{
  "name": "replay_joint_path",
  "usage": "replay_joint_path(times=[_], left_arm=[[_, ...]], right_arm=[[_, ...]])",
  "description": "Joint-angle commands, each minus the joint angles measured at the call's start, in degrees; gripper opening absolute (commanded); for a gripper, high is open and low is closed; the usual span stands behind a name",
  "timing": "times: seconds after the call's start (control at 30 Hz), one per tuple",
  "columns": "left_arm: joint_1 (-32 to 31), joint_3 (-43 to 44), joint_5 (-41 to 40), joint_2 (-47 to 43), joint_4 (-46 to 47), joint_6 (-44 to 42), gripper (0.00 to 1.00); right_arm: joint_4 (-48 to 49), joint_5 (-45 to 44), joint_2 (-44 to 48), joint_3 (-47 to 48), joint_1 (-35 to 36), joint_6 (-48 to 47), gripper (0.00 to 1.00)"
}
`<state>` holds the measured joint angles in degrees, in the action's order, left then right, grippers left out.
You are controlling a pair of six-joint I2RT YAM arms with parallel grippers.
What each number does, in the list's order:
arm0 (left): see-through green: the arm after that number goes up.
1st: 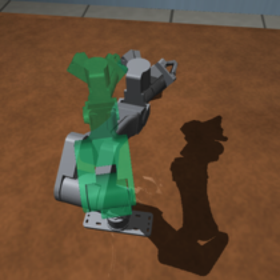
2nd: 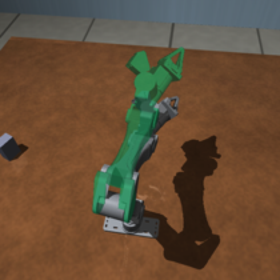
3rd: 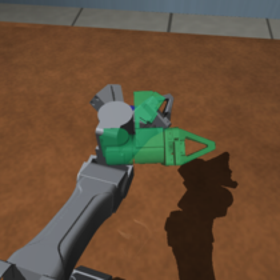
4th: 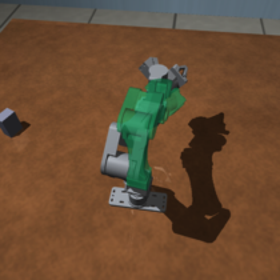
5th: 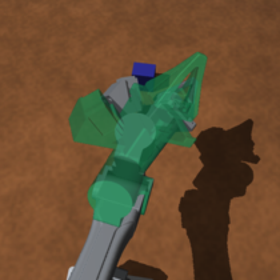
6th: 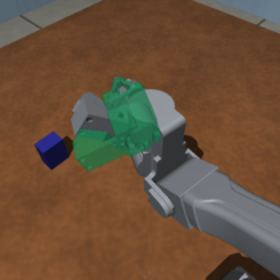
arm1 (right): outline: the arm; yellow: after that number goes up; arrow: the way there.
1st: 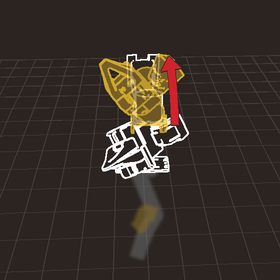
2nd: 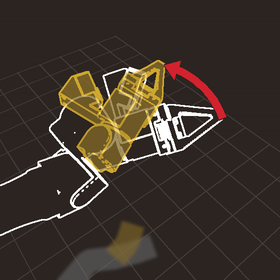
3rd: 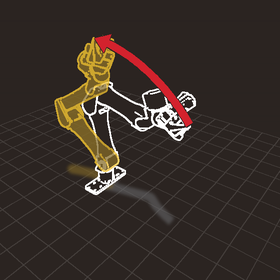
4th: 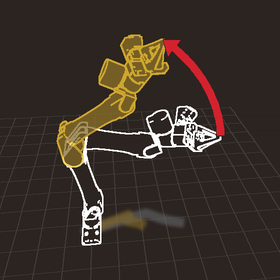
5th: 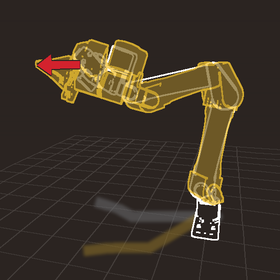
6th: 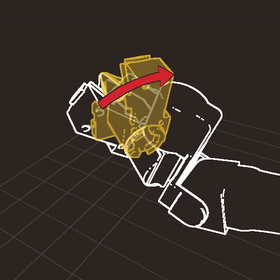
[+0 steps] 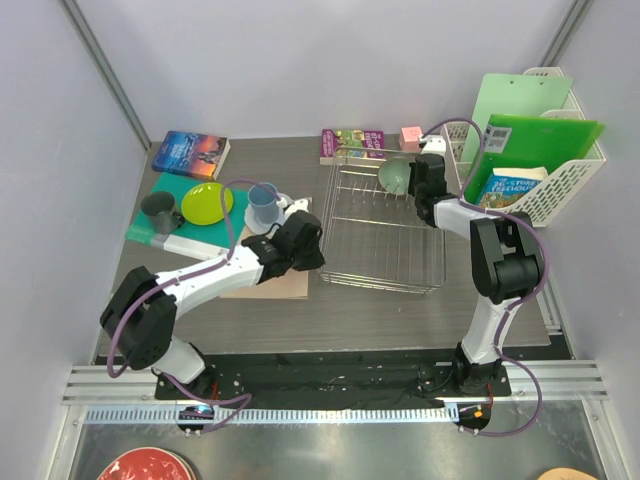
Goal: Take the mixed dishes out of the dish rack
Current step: Adjust the dish rack at the center of the board.
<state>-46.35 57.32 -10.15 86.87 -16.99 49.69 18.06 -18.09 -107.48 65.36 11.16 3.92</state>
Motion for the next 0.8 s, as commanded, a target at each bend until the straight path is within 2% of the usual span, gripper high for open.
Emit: replay_joint_path(times=[0.0,0.27,0.57,0.67,0.77], left_arm=[[-2.2,-0.5,2.1,0.7,2.1,2.1,0.0],[-2.6,-0.6,2.2,1.1,1.3,3.0,0.0],[-2.6,-0.3,3.6,2.2,1.6,3.2,0.0],[-2.6,-0.4,3.6,1.9,1.7,3.1,0.0],[-2.6,0.3,2.6,1.5,0.9,2.4,0.0]], right_arm=[[7.4,-1.3,6.4,4.2,1.1,3.3,0.01],[14.6,-3.3,9.5,0.1,1.2,1.3,0.01],[25.3,-5.7,10.1,-5.8,2.4,-6.9,0.01],[27.8,-6.8,11.8,-7.6,2.3,-6.2,0.01],[24.8,-6.5,16.2,-7.7,2.5,-0.5,0.01]])
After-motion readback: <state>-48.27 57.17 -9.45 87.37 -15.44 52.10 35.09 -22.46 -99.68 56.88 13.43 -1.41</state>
